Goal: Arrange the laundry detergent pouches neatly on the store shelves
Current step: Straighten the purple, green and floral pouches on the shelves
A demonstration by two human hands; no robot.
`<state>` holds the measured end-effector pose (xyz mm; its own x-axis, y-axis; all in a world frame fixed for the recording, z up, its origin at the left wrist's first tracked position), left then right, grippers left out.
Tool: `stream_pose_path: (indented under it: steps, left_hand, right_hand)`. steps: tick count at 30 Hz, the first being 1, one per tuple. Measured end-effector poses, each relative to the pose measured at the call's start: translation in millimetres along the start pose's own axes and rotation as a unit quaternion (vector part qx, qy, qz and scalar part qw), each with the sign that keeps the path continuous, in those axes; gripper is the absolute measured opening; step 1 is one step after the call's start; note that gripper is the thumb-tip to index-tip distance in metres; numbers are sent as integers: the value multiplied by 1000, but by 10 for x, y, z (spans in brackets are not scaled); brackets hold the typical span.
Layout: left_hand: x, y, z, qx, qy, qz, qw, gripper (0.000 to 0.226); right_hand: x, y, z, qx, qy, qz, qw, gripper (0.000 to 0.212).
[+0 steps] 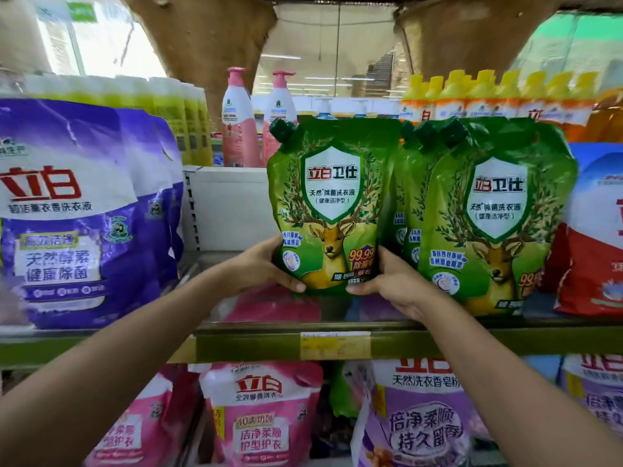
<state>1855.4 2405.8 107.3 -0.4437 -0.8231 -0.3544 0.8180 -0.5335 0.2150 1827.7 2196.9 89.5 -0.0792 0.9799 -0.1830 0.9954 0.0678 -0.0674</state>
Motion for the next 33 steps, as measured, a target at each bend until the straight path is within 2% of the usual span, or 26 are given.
stream_pose_path:
  steps: [6,9,12,14,16,18,22,24,28,33]
  left_hand:
    - [-46,108,-25,16,3,57,998,44]
    - [-38,112,-89,23,-14,72,997,48]
    - [-20,61,-98,22,-20,44,999,55]
    - [-20,30,-87,29,-16,30,999,53]
    - [-44,9,-47,47,-40,57,996,49]
    - [-119,16,9,69,-87,135,985,48]
    - [-211,76,136,127,-93,220,963,32]
    - [-202,90,166,129,-101,246,956,28]
    - [-233,122,199,135,-99,291,942,29]
    - [-288,141,162,126,-107,298,940,28]
  right_hand:
    - [-20,-26,12,-33,-8,62,997,70]
    - [-23,-31,23,-29,-18,75,997,69]
    - [-37,-39,40,-14,-18,60,998,76]
    - [-65,-63,18,-16,23,50,998,80]
    - [-74,-109,-33,-27,115,40,992,68]
    - [-90,-132,-86,-39,180,54,981,52]
    - [-154,-84,-229,-80,234,119,961,51]
    - [-130,-48,-353,-101,256,121,954,45]
    - [-107,42,-489,-117,280,152,941,11]
    - [-105,64,-457,-117,339,178,917,11]
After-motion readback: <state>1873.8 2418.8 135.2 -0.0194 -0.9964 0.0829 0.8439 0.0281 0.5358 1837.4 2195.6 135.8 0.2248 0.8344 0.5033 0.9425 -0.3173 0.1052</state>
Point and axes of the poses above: each hand's wrist, its own y-axis towards the middle knuckle, its own x-axis out of the palm, z = x × y, the point moved 5 cm from there along y, towards the middle knuckle, and after that the axes turned 9 degrees about x, right-handed, at the moved point
